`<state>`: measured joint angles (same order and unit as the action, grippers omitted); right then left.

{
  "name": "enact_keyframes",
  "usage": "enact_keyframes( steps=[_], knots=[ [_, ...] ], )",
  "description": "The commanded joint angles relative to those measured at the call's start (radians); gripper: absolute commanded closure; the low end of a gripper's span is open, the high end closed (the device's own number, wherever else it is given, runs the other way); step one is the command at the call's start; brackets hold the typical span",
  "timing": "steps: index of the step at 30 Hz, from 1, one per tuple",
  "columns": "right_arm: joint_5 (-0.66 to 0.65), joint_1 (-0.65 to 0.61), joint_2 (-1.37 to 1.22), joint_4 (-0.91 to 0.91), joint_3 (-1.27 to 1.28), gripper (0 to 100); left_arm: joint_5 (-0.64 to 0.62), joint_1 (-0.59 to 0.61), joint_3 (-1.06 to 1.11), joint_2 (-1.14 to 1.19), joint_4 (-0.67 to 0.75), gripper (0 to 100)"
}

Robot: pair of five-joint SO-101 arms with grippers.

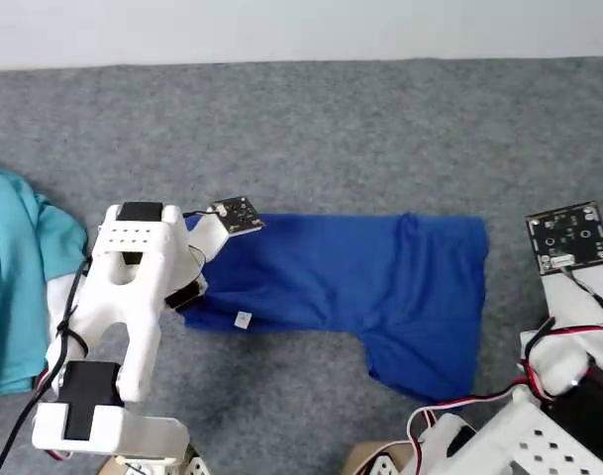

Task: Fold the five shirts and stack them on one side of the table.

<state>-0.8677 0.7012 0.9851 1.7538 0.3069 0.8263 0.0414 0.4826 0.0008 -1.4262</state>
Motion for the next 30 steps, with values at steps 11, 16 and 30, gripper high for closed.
enact_keyframes(
  steps=[11, 16, 30],
  knots=[
    [-0.009, 0.013, 0.010, 0.042, -0.005, 83.5, -0.009, 0.009, -0.033, -0.046, -0.086, 89],
    [-0.009, 0.013, 0.010, 0.042, -0.005, 83.5, -0.055, 0.009, -0.137, -0.046, -0.180, 87],
    [-0.006, 0.013, 0.004, 0.041, -0.003, 83.6, -0.275, -0.112, -0.501, -0.044, -0.296, 89]
  ],
)
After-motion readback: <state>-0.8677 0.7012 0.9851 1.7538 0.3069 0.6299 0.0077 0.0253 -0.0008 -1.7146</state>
